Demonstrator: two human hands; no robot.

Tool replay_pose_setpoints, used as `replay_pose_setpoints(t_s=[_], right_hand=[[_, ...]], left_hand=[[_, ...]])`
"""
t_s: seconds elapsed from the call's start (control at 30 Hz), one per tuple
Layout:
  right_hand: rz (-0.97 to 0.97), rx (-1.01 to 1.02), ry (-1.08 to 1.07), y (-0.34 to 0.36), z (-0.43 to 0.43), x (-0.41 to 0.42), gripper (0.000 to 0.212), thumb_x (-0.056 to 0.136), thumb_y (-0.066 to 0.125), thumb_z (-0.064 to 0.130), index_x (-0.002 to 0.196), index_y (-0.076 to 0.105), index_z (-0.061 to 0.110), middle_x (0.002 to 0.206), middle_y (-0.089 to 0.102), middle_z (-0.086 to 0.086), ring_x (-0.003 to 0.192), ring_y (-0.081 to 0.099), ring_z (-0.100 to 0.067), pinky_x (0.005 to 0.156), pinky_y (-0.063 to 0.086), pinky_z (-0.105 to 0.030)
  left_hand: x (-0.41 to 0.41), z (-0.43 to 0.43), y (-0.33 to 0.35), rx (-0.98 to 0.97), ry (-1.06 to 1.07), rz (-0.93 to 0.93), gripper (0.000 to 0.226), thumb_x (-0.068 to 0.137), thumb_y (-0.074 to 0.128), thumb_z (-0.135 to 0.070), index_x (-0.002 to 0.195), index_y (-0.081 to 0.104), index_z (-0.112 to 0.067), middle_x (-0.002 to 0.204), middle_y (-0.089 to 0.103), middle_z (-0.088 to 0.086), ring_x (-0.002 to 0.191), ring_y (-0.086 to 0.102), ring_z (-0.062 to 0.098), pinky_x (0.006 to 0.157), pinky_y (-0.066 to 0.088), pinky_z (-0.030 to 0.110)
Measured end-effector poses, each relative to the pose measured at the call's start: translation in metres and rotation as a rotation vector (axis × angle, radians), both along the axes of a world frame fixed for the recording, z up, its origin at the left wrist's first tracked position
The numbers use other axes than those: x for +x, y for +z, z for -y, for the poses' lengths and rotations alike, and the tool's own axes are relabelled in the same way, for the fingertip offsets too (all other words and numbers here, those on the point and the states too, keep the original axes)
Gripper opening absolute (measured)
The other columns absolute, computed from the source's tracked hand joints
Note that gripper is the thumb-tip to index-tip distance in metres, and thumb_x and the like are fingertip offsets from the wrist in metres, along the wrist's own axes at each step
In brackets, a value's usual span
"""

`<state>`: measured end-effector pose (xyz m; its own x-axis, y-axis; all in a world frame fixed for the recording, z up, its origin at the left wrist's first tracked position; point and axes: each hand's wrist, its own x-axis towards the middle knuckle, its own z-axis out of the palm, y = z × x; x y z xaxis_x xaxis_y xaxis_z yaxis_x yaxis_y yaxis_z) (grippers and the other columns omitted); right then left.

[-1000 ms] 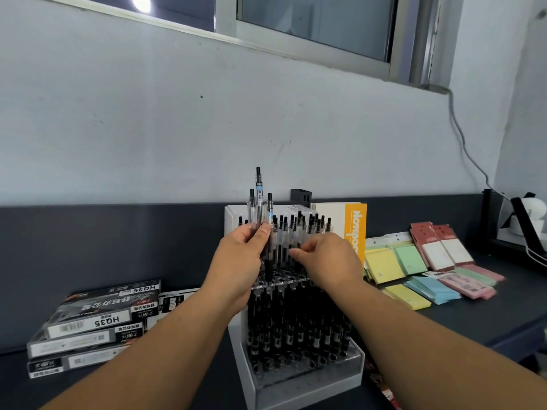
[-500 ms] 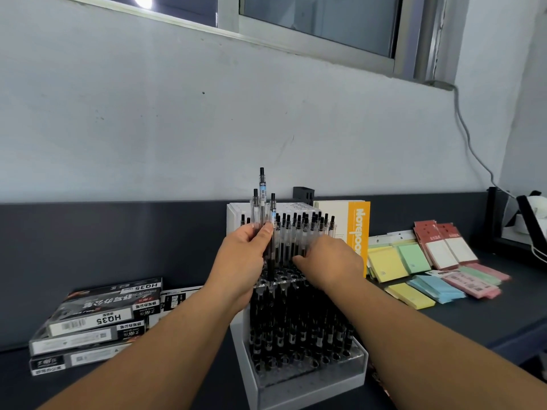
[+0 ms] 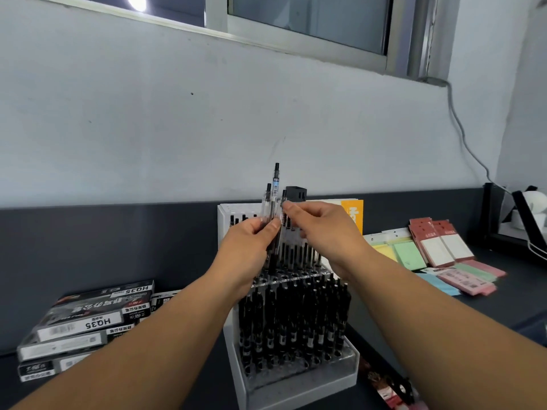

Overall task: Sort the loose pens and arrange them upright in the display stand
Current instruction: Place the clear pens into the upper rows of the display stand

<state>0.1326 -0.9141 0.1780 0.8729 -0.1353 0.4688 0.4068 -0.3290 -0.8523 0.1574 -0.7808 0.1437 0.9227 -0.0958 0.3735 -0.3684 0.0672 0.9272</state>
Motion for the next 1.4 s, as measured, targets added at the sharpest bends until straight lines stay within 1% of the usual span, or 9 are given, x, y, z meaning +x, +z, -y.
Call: replay_pose_setpoints(t_s=[0.1, 0.27, 0.43, 0.63, 0.8, 1.03, 1.13, 1.27, 1.4], right_hand=[[-0.013, 0.032, 0.065, 0.005, 0.004, 0.003, 0.008, 0.087, 0.07, 0.03, 0.09, 0.073, 0.024, 0.076, 0.068, 0.015, 0.055, 0.056, 0.01, 0.059, 0.042, -0.014], [0.024, -0.037, -0.022, 0.007, 0.011, 0.01, 0.016, 0.09, 0.065, 0.029, 0.092, 0.071, 0.014, 0.079, 0.07, 0.003, 0.071, 0.066, -0.01, 0.072, 0.054, -0.029], [0.111, -0.253, -0.2, 0.006, 0.014, 0.019, 0.019, 0.09, 0.063, 0.03, 0.095, 0.066, 0.012, 0.09, 0.071, -0.002, 0.086, 0.065, -0.02, 0.075, 0.05, -0.032], [0.067, -0.461, -0.222, -0.005, 0.002, 0.029, 0.016, 0.089, 0.065, 0.028, 0.096, 0.068, 0.014, 0.092, 0.072, -0.002, 0.088, 0.067, -0.02, 0.083, 0.052, -0.031], [-0.014, -0.7, -0.186, -0.015, -0.012, 0.029, 0.022, 0.09, 0.062, 0.034, 0.083, 0.066, 0.014, 0.082, 0.068, 0.0, 0.078, 0.061, -0.016, 0.062, 0.039, -0.023], [0.088, -0.666, -0.319, -0.028, -0.021, 0.027, 0.027, 0.084, 0.069, 0.043, 0.068, 0.055, 0.026, 0.066, 0.053, 0.012, 0.062, 0.049, -0.005, 0.052, 0.027, -0.01], [0.096, -0.687, -0.342, -0.025, -0.021, 0.027, 0.016, 0.087, 0.066, 0.035, 0.09, 0.068, 0.019, 0.082, 0.065, 0.004, 0.076, 0.058, -0.012, 0.062, 0.039, -0.017], [0.115, -0.69, -0.354, -0.023, -0.024, 0.023, 0.025, 0.089, 0.059, 0.023, 0.113, 0.061, 0.014, 0.096, 0.069, -0.002, 0.09, 0.062, -0.02, 0.071, 0.043, -0.024], [0.097, -0.727, -0.333, -0.022, -0.027, 0.023, 0.025, 0.092, 0.051, 0.02, 0.115, 0.057, 0.012, 0.094, 0.069, -0.007, 0.084, 0.061, -0.024, 0.067, 0.047, -0.029]], left_hand=[[-0.002, 0.006, 0.003, 0.056, 0.009, 0.043, 0.015, 0.095, 0.057, -0.031, 0.097, 0.07, -0.024, 0.099, 0.074, -0.002, 0.099, 0.064, 0.007, 0.076, 0.044, 0.017], [-0.004, 0.006, 0.003, 0.002, 0.119, 0.073, 0.012, 0.093, 0.06, -0.034, 0.087, 0.07, -0.029, 0.082, 0.071, -0.01, 0.079, 0.062, 0.004, 0.063, 0.044, 0.01], [-0.004, -0.002, -0.001, -0.033, 0.147, 0.056, 0.018, 0.093, 0.06, -0.035, 0.102, 0.07, -0.023, 0.089, 0.07, -0.011, 0.091, 0.063, 0.002, 0.071, 0.042, 0.013], [-0.002, -0.009, -0.006, -0.05, 0.139, 0.043, 0.013, 0.092, 0.06, -0.036, 0.095, 0.069, -0.027, 0.095, 0.072, -0.01, 0.096, 0.064, 0.002, 0.074, 0.043, 0.015], [0.003, -0.011, -0.01, -0.044, 0.142, 0.031, 0.023, 0.093, 0.059, -0.035, 0.106, 0.07, -0.019, 0.092, 0.071, -0.01, 0.093, 0.063, 0.002, 0.071, 0.042, 0.012], [0.007, -0.016, -0.014, -0.04, 0.123, 0.016, 0.029, 0.092, 0.06, -0.036, 0.112, 0.068, -0.017, 0.102, 0.071, -0.008, 0.103, 0.063, 0.002, 0.077, 0.043, 0.014], [0.006, -0.017, -0.014, -0.033, 0.133, 0.03, 0.025, 0.093, 0.059, -0.037, 0.107, 0.07, -0.019, 0.096, 0.072, -0.01, 0.096, 0.064, 0.001, 0.077, 0.045, 0.016], [0.004, -0.018, -0.013, -0.033, 0.13, 0.038, 0.023, 0.093, 0.059, -0.036, 0.105, 0.07, -0.019, 0.091, 0.07, -0.011, 0.091, 0.063, 0.001, 0.074, 0.044, 0.015], [0.003, -0.018, -0.014, -0.032, 0.109, 0.032, 0.021, 0.093, 0.059, -0.035, 0.103, 0.07, -0.02, 0.091, 0.071, -0.012, 0.093, 0.064, -0.002, 0.074, 0.044, 0.014]])
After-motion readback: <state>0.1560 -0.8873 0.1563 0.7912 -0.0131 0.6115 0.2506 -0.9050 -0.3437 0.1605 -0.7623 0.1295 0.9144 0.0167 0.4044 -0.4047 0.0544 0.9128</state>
